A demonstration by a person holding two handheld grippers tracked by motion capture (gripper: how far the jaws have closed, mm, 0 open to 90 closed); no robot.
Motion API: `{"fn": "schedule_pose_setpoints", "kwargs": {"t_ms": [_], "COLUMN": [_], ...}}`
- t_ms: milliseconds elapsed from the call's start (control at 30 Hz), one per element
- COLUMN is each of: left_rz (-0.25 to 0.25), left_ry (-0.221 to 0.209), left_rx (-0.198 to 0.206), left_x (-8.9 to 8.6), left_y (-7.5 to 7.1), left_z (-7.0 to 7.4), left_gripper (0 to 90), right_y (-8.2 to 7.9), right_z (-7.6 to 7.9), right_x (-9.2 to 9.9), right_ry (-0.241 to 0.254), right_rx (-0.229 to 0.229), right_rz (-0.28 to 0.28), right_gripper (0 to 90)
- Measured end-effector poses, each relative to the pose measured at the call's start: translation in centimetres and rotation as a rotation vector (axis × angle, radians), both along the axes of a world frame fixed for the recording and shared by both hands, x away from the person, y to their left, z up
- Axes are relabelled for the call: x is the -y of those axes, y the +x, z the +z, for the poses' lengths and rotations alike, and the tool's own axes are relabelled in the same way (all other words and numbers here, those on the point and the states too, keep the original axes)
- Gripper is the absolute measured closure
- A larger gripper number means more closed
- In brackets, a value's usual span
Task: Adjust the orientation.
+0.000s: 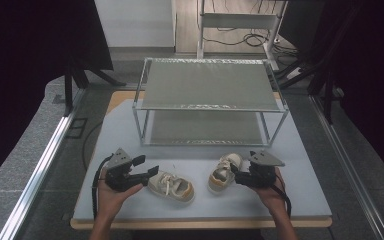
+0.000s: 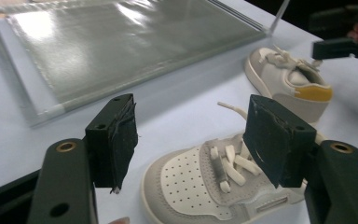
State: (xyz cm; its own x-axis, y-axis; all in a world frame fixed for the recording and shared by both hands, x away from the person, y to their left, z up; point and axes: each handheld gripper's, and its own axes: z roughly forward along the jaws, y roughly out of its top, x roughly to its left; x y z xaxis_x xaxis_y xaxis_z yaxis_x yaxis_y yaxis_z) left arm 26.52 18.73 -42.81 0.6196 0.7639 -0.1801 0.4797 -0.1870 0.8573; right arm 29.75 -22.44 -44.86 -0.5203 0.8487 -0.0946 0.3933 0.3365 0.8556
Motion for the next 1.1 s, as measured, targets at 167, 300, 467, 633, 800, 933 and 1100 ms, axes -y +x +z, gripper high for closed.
{"fn": "schedule_pose_setpoints", "kwargs": {"t_ms": [167, 300, 467, 633, 800, 933, 1100], "left_rz": [0.005, -0.007, -0.018, -0.03, -0.041, -0.053, -0.059], "left_ry": [0.003, 0.012, 0.017, 0.017, 0.036, 0.055, 0.061], "left_rx": [-0.005, -0.001, 0.0, 0.013, 0.01, 0.006, 0.005], "left_x": [0.1, 0.5, 0.6, 1.0, 1.7, 2.2, 2.3], "left_y": [-0.2, -0.6, -1.3, -1.4, -1.2, -1.1, -1.2], "left_z": [-0.1, -0.1, -0.3, 0.0, -0.1, -0.2, -0.2], "left_gripper": [33.7, 33.6, 33.6, 33.6, 33.6, 33.4, 33.3], "right_y": [-0.4, -0.6, -0.8, -1.6, -2.5, -2.9, -3.3], "right_z": [0.2, 0.7, 1.5, 1.7, 1.0, 0.8, 0.6], "right_x": [2.2, 2.8, 1.8, -1.1, -3.9, -4.8, -5.7], "right_ry": [0.053, 0.082, 0.102, 0.126, 0.097, 0.082, 0.086], "right_rx": [0.0, 0.001, 0.007, -0.015, -0.032, -0.044, -0.062], "right_rz": [-0.025, -0.032, 0.013, 0.17, 0.295, 0.321, 0.334], "right_gripper": [21.5, 24.0, 27.6, 31.1, 34.6, 35.4, 39.6]}}
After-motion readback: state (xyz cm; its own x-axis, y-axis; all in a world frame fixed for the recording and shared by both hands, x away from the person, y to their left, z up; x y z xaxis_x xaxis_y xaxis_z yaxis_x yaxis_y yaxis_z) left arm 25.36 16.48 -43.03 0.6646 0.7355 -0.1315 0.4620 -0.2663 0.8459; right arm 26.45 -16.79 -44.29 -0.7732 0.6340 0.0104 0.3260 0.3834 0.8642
